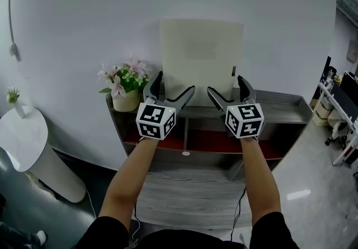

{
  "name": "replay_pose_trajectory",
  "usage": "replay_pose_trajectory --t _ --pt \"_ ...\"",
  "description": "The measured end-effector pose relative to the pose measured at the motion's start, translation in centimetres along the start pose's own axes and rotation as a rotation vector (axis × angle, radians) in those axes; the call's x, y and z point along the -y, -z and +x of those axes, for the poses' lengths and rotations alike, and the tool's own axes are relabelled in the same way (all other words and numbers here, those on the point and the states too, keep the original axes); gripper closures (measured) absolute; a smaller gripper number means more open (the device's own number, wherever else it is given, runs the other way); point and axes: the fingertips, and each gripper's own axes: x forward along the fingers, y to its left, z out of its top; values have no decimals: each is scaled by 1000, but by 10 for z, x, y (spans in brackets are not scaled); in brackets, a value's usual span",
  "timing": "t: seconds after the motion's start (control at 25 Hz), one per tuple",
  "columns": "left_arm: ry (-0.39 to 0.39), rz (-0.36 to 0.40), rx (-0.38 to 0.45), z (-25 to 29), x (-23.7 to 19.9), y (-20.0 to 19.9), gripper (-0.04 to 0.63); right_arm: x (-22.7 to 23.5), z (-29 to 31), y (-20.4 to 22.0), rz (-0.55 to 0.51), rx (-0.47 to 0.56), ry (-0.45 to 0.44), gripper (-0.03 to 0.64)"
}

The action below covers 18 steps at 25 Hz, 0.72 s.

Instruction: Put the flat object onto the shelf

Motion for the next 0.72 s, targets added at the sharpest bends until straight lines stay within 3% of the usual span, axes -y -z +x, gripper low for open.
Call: replay_pose_trajectory --t 0.4,0.52,0.56,0.64,0.72 --pt "29 -33 74 -31 29 -20 132 -31 -50 -24 -18 89 11 141" --pt "10 -55 108 -53 32 -26 249 -41 -71 -28 -39 107 34 148" --pt "-4 -63 116 -61 32 -27 315 -43 -78 -29 -44 119 47 185" --pt "-45 -74 119 -77 31 -24 405 -45 -94 -32 -48 153 78 421" --pt "-91 -78 113 -90 29 -20 490 -46 -107 -33 -54 174 101 527"
